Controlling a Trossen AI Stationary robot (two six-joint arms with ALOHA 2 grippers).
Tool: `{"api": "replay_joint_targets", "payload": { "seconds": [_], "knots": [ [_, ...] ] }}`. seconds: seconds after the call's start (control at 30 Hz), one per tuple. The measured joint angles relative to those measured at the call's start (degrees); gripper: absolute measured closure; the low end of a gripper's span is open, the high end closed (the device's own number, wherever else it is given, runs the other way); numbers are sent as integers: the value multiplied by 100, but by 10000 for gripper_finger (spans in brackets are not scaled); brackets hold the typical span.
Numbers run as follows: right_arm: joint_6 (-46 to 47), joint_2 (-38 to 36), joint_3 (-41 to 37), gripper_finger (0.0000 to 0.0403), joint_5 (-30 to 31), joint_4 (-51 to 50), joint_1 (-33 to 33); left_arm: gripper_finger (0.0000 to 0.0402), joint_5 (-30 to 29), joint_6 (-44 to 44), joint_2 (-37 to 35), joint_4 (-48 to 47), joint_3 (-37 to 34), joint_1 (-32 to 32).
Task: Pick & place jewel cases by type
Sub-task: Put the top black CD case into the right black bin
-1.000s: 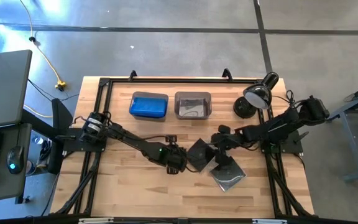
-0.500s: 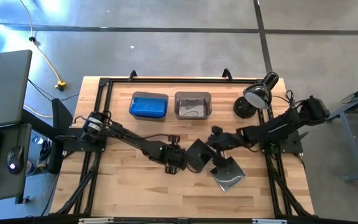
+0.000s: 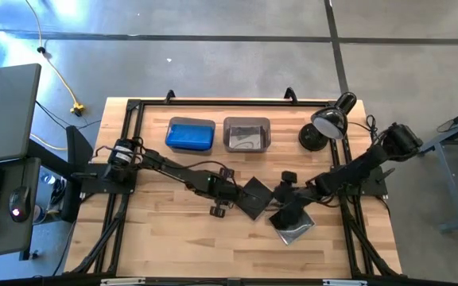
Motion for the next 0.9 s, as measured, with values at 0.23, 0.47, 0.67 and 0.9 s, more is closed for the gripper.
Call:
{"api": "replay_joint_targets", "payload": {
  "seconds": [0.23, 0.47, 0.67, 0.9],
  "knots": [
    [508, 170, 22, 195, -394, -242, -346, 311, 798, 3, 0, 658, 0, -10],
    [-252, 310, 12, 195, -47, 64, -645, 311, 993, -44, 0, 932, 0, -202],
    [-1556, 322, -11, 195, -429, 1410, -1037, 311, 905, -44, 0, 1035, 0, -510],
    [-1656, 271, -4, 195, -606, 1493, -896, 311, -979, -458, -144, 274, 11, -680]
  ]
}}
